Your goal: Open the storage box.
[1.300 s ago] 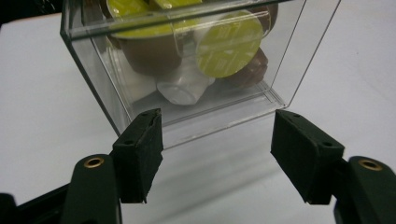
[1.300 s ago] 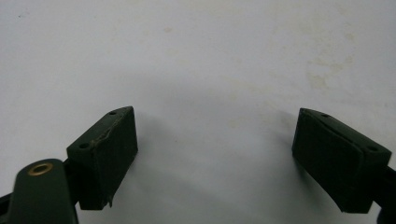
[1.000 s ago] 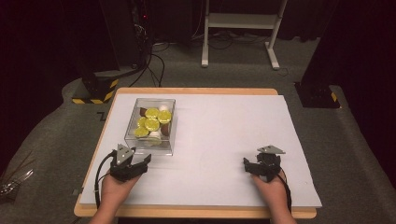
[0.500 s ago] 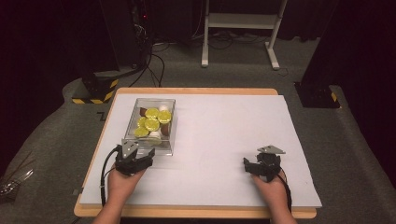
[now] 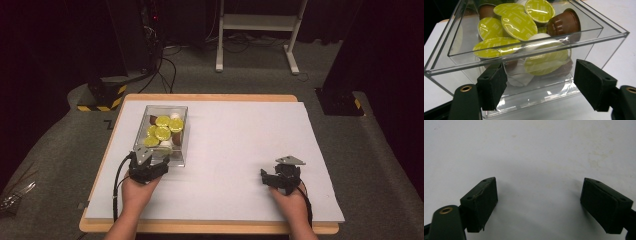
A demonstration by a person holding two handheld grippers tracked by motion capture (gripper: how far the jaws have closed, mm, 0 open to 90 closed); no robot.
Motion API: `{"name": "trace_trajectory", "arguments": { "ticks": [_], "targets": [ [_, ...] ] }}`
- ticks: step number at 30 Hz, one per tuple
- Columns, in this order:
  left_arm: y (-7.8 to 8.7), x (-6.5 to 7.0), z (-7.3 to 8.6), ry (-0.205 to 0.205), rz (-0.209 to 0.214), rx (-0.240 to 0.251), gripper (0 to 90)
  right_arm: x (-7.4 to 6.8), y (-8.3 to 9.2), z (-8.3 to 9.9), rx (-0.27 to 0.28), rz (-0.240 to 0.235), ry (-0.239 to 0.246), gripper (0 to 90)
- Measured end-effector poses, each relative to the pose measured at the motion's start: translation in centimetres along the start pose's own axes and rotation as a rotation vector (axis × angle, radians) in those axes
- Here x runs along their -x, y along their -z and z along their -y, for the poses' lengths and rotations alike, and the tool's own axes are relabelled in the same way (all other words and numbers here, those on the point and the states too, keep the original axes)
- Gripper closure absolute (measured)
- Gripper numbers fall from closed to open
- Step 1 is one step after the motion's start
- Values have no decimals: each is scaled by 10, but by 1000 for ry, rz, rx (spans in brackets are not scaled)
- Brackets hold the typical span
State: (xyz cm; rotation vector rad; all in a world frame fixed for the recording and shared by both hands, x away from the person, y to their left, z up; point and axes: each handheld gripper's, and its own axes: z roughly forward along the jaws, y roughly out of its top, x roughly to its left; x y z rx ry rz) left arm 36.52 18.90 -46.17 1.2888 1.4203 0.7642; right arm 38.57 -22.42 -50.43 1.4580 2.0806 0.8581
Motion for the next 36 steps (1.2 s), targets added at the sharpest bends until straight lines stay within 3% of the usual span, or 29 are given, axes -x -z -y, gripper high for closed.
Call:
{"name": "trace_trajectory", "arguments": {
  "ticks": [17,36],
  "targets": [
    [-7,11,5,25,-112,78,316,0,0,0,-1,1,0,147],
    [-9,15,5,41,-149,83,322,0,0,0,0,0,0,148]
  ]
}}
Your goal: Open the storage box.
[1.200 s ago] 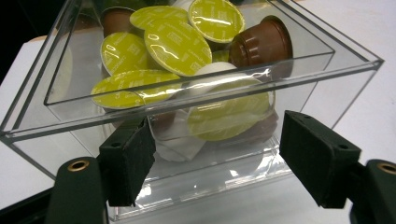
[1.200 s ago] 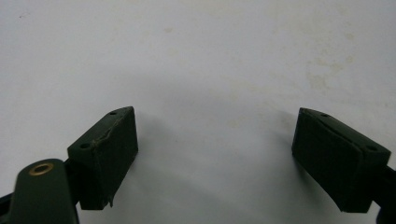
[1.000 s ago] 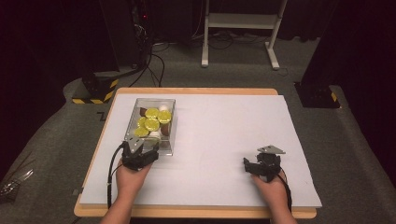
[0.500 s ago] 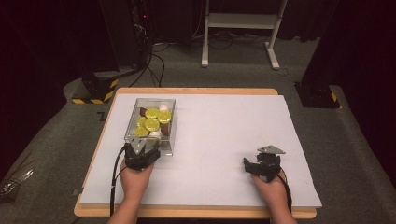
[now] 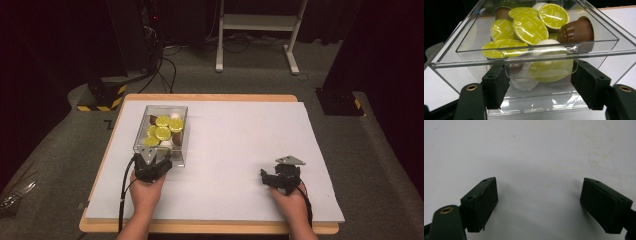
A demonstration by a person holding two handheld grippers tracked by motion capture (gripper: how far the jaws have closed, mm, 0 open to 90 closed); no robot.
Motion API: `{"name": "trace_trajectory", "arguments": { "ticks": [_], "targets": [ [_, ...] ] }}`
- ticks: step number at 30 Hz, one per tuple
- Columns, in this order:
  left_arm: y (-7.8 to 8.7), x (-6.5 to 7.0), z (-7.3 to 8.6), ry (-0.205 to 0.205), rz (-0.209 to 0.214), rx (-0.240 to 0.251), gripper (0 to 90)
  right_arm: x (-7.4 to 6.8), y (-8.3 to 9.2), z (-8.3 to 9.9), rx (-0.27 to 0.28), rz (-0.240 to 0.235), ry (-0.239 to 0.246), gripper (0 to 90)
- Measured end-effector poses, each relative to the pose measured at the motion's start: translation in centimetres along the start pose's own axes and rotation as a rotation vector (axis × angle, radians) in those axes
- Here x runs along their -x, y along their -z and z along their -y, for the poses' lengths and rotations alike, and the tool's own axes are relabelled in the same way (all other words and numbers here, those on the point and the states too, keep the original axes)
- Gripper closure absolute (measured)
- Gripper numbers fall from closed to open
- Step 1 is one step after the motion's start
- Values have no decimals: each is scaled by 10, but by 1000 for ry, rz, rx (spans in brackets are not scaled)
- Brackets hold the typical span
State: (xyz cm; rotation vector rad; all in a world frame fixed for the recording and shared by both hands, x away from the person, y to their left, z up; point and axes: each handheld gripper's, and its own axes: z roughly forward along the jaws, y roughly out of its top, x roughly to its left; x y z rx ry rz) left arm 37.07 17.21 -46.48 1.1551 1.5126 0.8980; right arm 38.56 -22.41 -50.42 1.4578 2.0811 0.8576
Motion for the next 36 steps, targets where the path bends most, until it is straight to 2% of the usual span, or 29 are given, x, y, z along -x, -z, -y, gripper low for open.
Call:
{"name": "trace_trajectory", "arguments": {
  "ticks": [6,7,13,29,31,36],
  "targets": [
    [1,2,0,-4,4,-4,324,0,0,0,1,-1,1,149],
    [2,4,0,-20,3,-7,324,0,0,0,1,-1,1,149],
    [3,4,1,-4,3,-2,324,0,0,0,1,0,0,149],
    [13,4,4,-1,3,9,324,0,0,0,1,0,3,150],
    [15,3,5,-13,6,1,324,0,0,0,1,0,4,150],
    [19,4,6,-5,6,7,324,0,0,0,2,1,4,151]
  ]
}}
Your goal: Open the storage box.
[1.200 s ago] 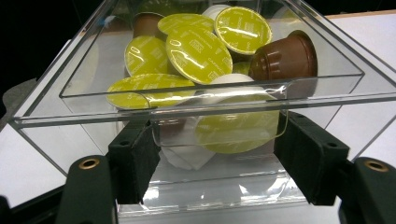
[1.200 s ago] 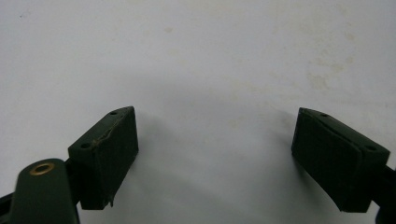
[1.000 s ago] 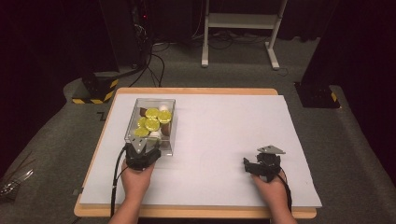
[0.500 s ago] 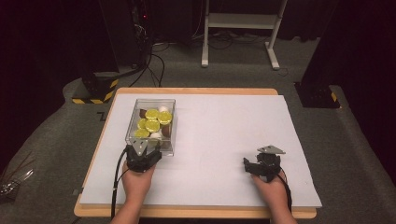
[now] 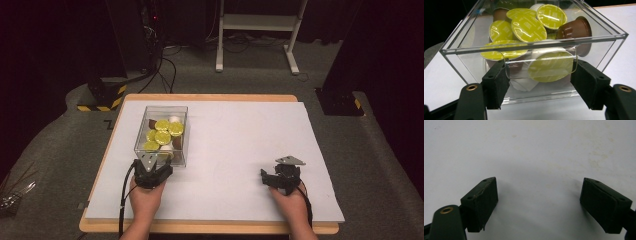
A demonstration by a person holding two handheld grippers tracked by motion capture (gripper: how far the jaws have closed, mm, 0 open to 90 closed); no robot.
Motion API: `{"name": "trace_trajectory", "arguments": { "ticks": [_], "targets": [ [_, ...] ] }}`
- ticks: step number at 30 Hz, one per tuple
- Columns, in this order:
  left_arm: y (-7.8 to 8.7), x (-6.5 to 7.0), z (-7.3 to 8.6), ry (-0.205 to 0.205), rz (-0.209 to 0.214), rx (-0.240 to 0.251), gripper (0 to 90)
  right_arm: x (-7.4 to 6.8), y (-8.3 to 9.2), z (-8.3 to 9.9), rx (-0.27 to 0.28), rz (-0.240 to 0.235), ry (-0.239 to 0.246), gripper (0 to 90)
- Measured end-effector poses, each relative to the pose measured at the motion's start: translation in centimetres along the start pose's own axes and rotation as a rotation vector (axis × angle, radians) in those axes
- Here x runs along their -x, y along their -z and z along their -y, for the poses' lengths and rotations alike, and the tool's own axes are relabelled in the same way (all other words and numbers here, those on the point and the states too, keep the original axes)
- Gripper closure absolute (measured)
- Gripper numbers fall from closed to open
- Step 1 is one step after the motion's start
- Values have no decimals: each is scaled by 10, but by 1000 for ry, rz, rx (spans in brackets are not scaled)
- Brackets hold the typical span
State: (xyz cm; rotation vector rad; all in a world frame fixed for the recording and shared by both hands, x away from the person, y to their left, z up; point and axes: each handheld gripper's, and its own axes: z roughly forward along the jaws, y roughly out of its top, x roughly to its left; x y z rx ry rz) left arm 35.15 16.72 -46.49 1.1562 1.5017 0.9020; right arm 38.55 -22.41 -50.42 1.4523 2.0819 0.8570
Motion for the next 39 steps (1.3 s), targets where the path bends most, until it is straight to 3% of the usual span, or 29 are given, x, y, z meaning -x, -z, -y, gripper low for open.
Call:
{"name": "trace_trajectory", "arguments": {
  "ticks": [39],
  "targets": [
    [39,-2,8,-7,7,-19,324,0,0,0,2,3,8,153]
  ]
}}
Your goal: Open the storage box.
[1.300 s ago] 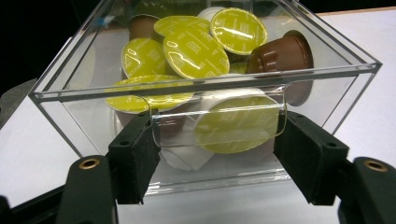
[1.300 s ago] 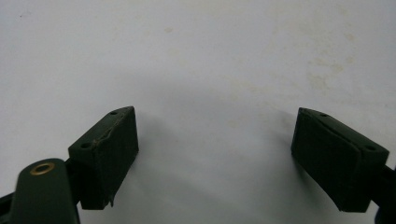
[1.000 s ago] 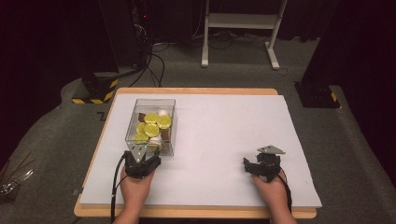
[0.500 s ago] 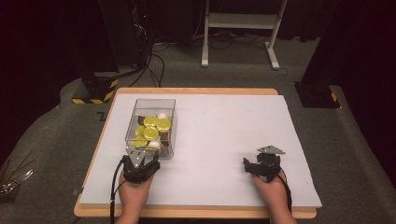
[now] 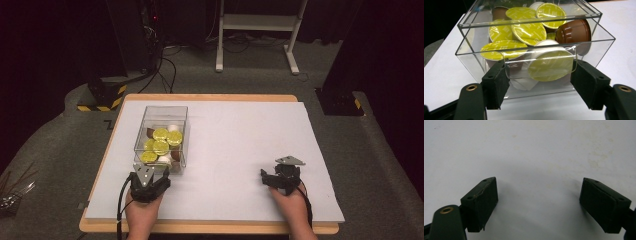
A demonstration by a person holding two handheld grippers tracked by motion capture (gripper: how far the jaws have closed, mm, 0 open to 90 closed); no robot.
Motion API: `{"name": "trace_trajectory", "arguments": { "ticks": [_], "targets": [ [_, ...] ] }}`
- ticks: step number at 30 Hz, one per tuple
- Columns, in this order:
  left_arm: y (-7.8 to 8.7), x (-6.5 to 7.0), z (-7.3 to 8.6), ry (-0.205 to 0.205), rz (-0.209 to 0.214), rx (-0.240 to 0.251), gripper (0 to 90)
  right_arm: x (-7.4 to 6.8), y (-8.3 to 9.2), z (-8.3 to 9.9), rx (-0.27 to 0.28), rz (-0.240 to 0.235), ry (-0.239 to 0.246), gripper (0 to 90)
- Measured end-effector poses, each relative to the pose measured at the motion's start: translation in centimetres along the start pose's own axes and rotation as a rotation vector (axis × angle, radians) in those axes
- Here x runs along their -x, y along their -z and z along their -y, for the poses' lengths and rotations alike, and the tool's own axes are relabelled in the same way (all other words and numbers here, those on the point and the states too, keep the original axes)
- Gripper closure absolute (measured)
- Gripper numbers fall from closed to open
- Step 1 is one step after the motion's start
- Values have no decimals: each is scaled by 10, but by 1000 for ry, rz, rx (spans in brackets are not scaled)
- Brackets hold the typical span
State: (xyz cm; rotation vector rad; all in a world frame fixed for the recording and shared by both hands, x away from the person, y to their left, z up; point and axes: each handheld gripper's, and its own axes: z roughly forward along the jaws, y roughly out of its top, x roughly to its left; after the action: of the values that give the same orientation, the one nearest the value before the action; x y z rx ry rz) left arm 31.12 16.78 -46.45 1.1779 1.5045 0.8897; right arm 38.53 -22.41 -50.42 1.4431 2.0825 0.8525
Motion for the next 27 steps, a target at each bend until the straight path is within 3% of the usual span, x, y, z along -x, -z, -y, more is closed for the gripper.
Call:
{"name": "trace_trajectory", "arguments": {
  "ticks": [27],
  "targets": [
    [35,-2,12,1,11,14,323,-1,0,0,1,2,-2,157]
  ]
}}
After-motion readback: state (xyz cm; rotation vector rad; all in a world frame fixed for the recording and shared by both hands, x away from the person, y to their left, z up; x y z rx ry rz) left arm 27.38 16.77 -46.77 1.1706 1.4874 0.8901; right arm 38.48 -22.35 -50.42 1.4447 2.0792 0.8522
